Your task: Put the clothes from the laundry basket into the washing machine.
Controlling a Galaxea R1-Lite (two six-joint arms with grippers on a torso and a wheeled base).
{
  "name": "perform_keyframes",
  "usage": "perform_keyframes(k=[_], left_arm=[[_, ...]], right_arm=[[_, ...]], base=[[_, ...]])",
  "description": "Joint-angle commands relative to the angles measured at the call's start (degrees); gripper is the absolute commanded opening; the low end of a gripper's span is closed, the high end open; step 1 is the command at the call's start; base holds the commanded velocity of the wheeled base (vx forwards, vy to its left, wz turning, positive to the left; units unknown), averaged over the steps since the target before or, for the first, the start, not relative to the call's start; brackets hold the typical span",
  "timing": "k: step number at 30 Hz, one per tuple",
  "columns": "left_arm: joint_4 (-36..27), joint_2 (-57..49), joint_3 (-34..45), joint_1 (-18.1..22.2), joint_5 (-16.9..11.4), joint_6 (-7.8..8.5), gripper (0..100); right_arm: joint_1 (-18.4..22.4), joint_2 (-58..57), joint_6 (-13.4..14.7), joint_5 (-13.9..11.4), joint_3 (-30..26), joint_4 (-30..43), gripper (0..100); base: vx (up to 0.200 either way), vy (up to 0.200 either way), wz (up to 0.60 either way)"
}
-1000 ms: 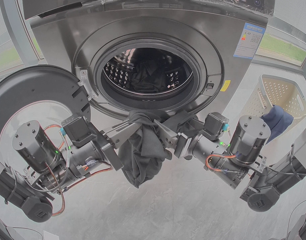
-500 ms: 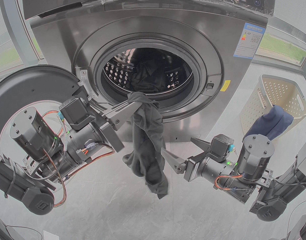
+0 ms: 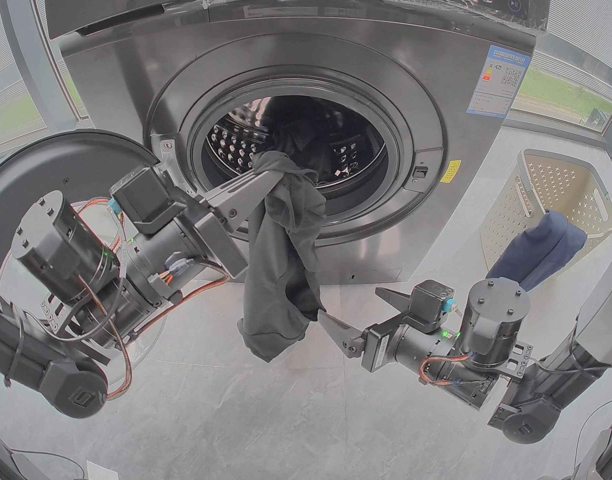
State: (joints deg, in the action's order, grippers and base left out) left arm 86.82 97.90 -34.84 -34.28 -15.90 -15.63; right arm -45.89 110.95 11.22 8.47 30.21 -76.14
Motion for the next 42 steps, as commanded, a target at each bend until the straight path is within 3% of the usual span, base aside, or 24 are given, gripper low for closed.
perform_keyframes(k=[1, 18, 42], left_arm=[[-1.3, -1.4, -1.63, 0.0, -0.01, -0.02, 0], [-4.12, -2.63, -4.97, 0.97, -0.1, 0.07, 0], [-3.94, -3.07, -4.36, 1.32, -0.01, 0.07, 0]], right_arm=[[1.15, 2.52, -0.67, -1.44, 0.29, -0.85, 100], [3.17, 13.59, -2.6, -5.22, 4.42, -3.66, 100], [7.21, 31.0, -4.36, -7.07, 25.51, -3.84, 100]], base=[[0.0, 0.0, 0.0], [0.0, 0.0, 0.0], [0.0, 0.0, 0.0]])
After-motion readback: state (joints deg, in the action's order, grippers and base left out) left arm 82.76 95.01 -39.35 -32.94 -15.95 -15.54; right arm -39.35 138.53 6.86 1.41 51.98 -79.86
